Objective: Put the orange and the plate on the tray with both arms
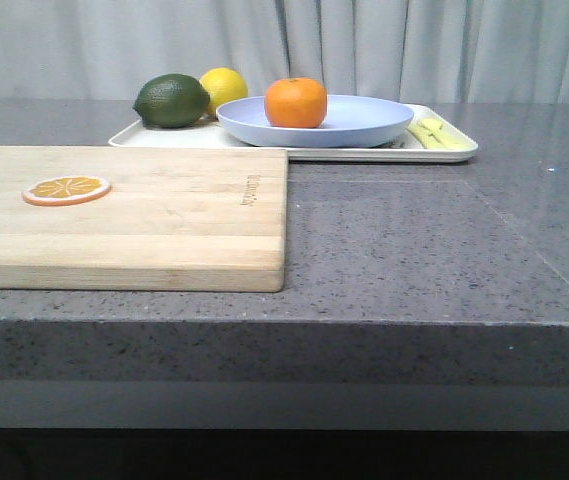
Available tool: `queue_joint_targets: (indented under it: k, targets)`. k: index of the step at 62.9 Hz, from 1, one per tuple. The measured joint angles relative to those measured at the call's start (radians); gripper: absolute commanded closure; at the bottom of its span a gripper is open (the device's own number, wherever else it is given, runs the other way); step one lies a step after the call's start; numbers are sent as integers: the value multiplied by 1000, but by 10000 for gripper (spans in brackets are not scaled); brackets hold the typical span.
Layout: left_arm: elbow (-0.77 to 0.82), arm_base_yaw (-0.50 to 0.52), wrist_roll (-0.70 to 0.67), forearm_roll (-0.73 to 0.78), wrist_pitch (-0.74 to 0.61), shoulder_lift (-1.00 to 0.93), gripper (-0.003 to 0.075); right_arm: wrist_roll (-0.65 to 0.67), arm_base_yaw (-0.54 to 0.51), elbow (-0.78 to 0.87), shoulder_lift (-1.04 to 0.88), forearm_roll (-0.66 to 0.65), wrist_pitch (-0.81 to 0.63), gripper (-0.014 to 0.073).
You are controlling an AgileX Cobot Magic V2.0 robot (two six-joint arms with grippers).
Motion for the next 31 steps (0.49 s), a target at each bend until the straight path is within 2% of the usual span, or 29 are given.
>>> queue_joint_targets:
  k: [14,22,31]
  targets:
    - [195,234,0,15,-190,-189,740,2,0,0,0,0,0,661]
    - [367,373,0,15,-384,-304,740,2,0,0,0,0,0,661]
    - [585,485,0,-5,-571,-426,740,2,0,0,0,0,0,661]
